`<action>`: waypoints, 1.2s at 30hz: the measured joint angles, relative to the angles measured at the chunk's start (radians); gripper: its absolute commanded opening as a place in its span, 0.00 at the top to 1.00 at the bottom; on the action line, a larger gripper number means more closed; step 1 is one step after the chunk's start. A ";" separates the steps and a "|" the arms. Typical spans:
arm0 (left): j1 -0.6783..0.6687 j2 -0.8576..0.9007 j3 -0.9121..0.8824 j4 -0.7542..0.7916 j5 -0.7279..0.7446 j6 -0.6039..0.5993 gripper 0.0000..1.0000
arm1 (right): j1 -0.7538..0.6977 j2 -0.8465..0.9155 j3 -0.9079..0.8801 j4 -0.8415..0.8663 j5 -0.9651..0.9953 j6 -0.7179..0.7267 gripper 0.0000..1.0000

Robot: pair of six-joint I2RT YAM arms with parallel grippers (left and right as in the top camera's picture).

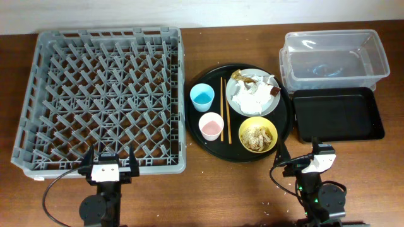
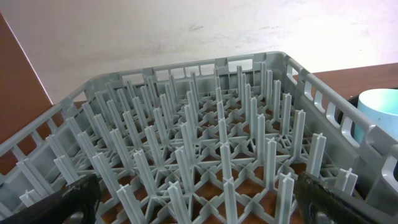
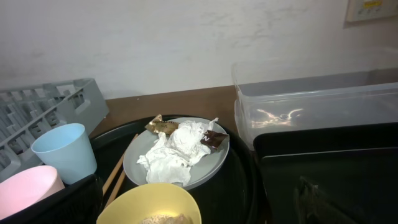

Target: Sort waste into correct bins and load items into the dishwasher rack

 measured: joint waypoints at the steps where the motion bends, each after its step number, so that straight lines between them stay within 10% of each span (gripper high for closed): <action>1: 0.000 0.000 0.000 0.000 0.000 0.000 0.01 | 0.000 0.000 0.000 0.000 0.000 -0.001 0.01; 36: 0.000 -0.002 0.000 -0.001 0.000 0.000 0.01 | 0.000 0.102 0.173 -0.010 -0.234 -0.101 0.01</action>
